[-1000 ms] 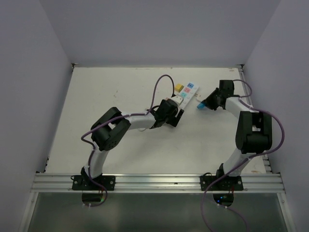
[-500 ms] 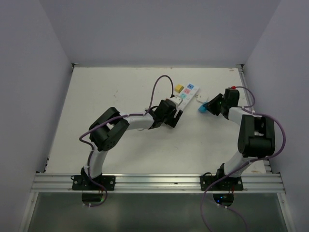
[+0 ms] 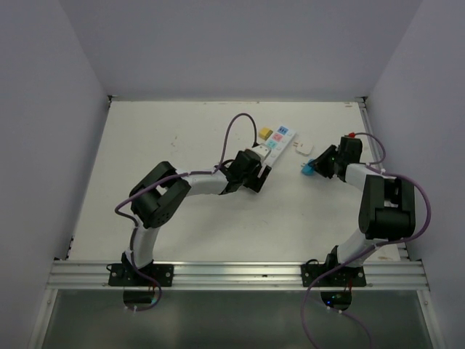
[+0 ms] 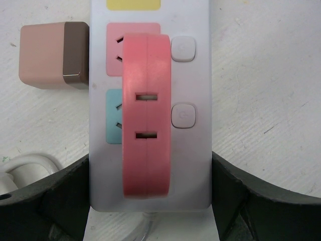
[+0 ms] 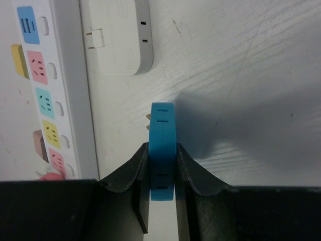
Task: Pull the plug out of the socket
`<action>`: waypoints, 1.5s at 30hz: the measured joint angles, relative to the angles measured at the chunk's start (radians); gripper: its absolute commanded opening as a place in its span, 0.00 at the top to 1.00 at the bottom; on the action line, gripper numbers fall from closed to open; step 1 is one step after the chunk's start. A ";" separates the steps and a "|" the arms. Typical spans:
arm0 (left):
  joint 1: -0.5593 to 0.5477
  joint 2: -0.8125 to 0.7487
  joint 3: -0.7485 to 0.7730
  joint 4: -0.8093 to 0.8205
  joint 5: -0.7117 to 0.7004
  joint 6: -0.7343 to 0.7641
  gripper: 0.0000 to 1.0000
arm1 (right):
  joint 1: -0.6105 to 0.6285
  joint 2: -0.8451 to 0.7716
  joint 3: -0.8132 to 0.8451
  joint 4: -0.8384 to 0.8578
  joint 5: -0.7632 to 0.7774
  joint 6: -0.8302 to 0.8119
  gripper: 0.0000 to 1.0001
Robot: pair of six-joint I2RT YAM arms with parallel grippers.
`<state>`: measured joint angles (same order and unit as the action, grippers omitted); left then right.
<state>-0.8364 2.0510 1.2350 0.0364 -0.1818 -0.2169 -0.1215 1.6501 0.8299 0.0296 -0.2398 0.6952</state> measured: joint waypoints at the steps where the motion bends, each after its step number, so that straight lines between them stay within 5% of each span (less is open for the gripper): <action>1: 0.003 -0.003 -0.005 0.000 0.000 0.000 1.00 | -0.002 0.003 0.000 -0.011 0.001 0.002 1.00; 3: 0.005 -0.009 -0.012 0.000 0.000 0.000 1.00 | -0.004 0.006 0.000 -0.011 -0.008 0.001 0.97; 11: 0.011 -0.019 -0.025 0.000 0.000 -0.001 1.00 | -0.005 0.035 0.000 -0.029 -0.024 -0.003 0.39; 19: 0.015 -0.032 -0.043 0.000 0.000 -0.002 1.00 | -0.003 0.042 0.029 -0.045 -0.043 -0.019 0.16; 33: 0.024 -0.067 -0.087 0.001 0.000 -0.007 1.00 | 0.003 -0.143 0.042 -0.256 0.077 -0.099 0.07; 45: 0.032 -0.137 -0.179 0.008 0.014 -0.005 0.68 | 0.233 -0.145 0.154 -0.314 0.132 -0.115 0.07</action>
<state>-0.8043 1.9141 1.0565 0.0441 -0.1677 -0.2218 0.1120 1.5055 0.9844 -0.2840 -0.1078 0.5800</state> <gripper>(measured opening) 0.841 0.924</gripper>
